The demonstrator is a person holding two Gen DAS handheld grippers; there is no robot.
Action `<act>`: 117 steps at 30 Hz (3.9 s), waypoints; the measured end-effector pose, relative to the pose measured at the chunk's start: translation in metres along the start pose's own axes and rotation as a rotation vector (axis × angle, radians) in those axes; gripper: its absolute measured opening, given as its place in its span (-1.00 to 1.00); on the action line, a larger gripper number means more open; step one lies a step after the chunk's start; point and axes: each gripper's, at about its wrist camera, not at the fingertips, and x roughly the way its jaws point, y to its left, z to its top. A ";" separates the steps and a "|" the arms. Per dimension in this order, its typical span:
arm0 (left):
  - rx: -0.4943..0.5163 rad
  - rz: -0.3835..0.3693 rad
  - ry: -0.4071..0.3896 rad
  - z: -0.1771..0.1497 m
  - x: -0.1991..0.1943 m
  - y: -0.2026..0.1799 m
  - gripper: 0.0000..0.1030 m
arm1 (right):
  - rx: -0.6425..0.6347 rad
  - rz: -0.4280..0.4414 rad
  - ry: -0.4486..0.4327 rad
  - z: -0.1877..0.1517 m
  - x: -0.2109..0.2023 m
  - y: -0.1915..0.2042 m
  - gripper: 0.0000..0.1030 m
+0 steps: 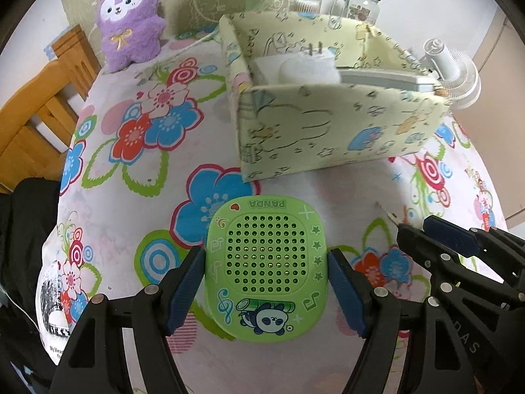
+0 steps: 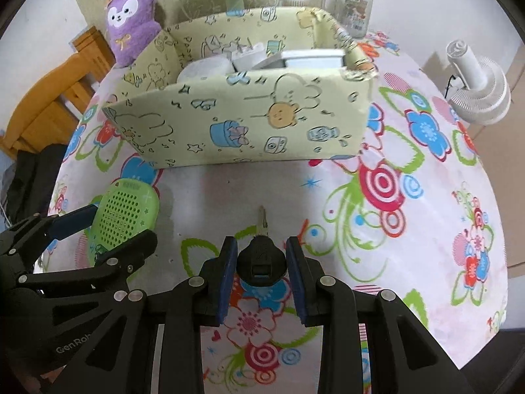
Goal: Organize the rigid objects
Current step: 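Lift the speaker with the left tool while the right tool lifts the key fob, then carry the speaker with the left tool while the right tool carries the key fob to the box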
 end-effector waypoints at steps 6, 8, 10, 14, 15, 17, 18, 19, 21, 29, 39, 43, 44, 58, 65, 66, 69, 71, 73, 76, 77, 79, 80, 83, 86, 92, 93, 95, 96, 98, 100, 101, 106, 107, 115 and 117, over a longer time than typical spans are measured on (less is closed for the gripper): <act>-0.008 -0.005 -0.023 0.000 -0.014 -0.017 0.49 | -0.022 0.016 -0.012 -0.001 -0.016 -0.012 -0.66; -0.006 -0.003 -0.022 -0.001 -0.015 -0.021 0.49 | -0.022 0.030 -0.016 -0.001 -0.019 -0.017 -0.67; -0.020 -0.003 -0.022 -0.002 -0.016 -0.022 0.49 | -0.018 0.042 -0.005 -0.002 -0.018 -0.021 -0.67; -0.024 0.024 -0.021 -0.008 -0.017 -0.023 0.49 | -0.005 0.065 0.013 -0.007 -0.014 -0.030 -0.66; -0.027 0.027 -0.018 -0.010 -0.016 -0.023 0.49 | -0.004 0.067 0.021 -0.009 -0.012 -0.031 -0.66; -0.031 0.029 -0.011 -0.012 -0.012 -0.021 0.49 | 0.002 0.068 0.036 -0.012 -0.008 -0.034 -0.66; -0.033 0.030 -0.006 -0.014 -0.011 -0.021 0.49 | 0.007 0.073 0.045 -0.013 -0.005 -0.035 -0.66; -0.035 0.033 -0.001 -0.016 -0.009 -0.020 0.49 | 0.012 0.074 0.052 -0.014 -0.003 -0.036 -0.66; -0.042 0.035 0.007 -0.019 -0.005 -0.019 0.49 | 0.016 0.081 0.066 -0.017 0.000 -0.037 -0.66; -0.030 0.042 0.018 -0.027 0.001 -0.014 0.49 | 0.005 0.087 0.102 -0.024 0.015 -0.027 -0.60; -0.014 0.036 0.032 -0.029 0.005 -0.011 0.49 | -0.011 0.023 0.077 -0.027 0.018 -0.024 -0.17; -0.020 0.038 0.038 -0.029 0.006 -0.009 0.49 | -0.030 -0.017 0.065 -0.029 0.019 -0.017 -0.17; -0.021 0.036 0.040 -0.030 0.006 -0.008 0.49 | -0.027 -0.021 0.065 -0.029 0.019 -0.015 -0.17; -0.031 0.021 0.049 -0.029 0.008 -0.004 0.49 | -0.052 -0.091 0.045 -0.030 0.025 0.008 -0.35; -0.023 -0.012 0.025 -0.021 -0.004 -0.009 0.49 | -0.031 -0.101 0.037 -0.027 0.010 -0.002 -0.35; -0.022 -0.014 0.021 -0.019 -0.006 -0.010 0.49 | -0.031 -0.098 0.034 -0.026 0.006 -0.003 -0.35; -0.018 -0.024 0.000 -0.013 -0.016 -0.014 0.49 | -0.016 -0.088 0.016 -0.021 -0.005 -0.008 -0.35; -0.009 -0.015 -0.014 -0.009 -0.022 -0.017 0.49 | -0.007 -0.080 0.003 -0.017 -0.012 -0.011 -0.35; -0.005 -0.013 -0.028 -0.005 -0.029 -0.020 0.49 | 0.001 -0.073 -0.008 -0.013 -0.018 -0.014 -0.35; 0.004 -0.015 -0.044 0.003 -0.040 -0.023 0.49 | 0.013 -0.068 -0.028 -0.009 -0.031 -0.017 -0.35; 0.010 -0.010 -0.050 0.005 -0.043 -0.025 0.49 | 0.016 -0.066 -0.030 -0.007 -0.033 -0.018 -0.35; 0.014 -0.002 -0.060 0.007 -0.048 -0.027 0.49 | 0.021 -0.063 -0.036 -0.002 -0.038 -0.021 -0.35; 0.014 -0.001 -0.065 0.009 -0.052 -0.028 0.49 | 0.021 -0.060 -0.042 0.000 -0.042 -0.023 -0.35; 0.018 0.004 -0.079 0.013 -0.060 -0.030 0.49 | 0.019 -0.060 -0.057 0.003 -0.051 -0.024 -0.35; 0.023 0.015 -0.093 0.016 -0.068 -0.033 0.49 | 0.017 -0.060 -0.065 0.006 -0.059 -0.025 -0.35; 0.009 0.014 -0.110 0.021 -0.081 -0.036 0.49 | 0.009 -0.063 -0.085 0.014 -0.075 -0.027 -0.35; 0.007 0.012 -0.115 0.023 -0.084 -0.036 0.49 | 0.007 -0.065 -0.089 0.015 -0.077 -0.028 -0.35; 0.007 0.007 -0.123 0.026 -0.089 -0.038 0.49 | 0.007 -0.067 -0.098 0.018 -0.083 -0.029 -0.35; 0.009 0.004 -0.129 0.028 -0.092 -0.039 0.49 | 0.007 -0.067 -0.103 0.020 -0.086 -0.030 -0.35; 0.015 -0.002 -0.144 0.033 -0.097 -0.041 0.49 | 0.006 -0.072 -0.114 0.024 -0.092 -0.031 -0.35; 0.020 -0.004 -0.156 0.036 -0.102 -0.043 0.49 | 0.004 -0.076 -0.126 0.028 -0.098 -0.032 -0.35; 0.021 -0.004 -0.161 0.038 -0.103 -0.044 0.49 | 0.003 -0.078 -0.131 0.030 -0.101 -0.033 -0.35; 0.012 -0.001 -0.182 0.047 -0.108 -0.046 0.49 | -0.005 -0.080 -0.151 0.041 -0.107 -0.037 -0.35; 0.009 -0.001 -0.184 0.049 -0.108 -0.045 0.49 | -0.007 -0.079 -0.153 0.043 -0.108 -0.037 -0.35; -0.006 -0.003 -0.181 0.065 -0.103 -0.043 0.49 | -0.036 -0.049 -0.168 0.059 -0.102 -0.041 -0.35; -0.009 0.007 -0.185 0.070 -0.102 -0.044 0.49 | -0.049 -0.042 -0.170 0.065 -0.099 -0.042 -0.35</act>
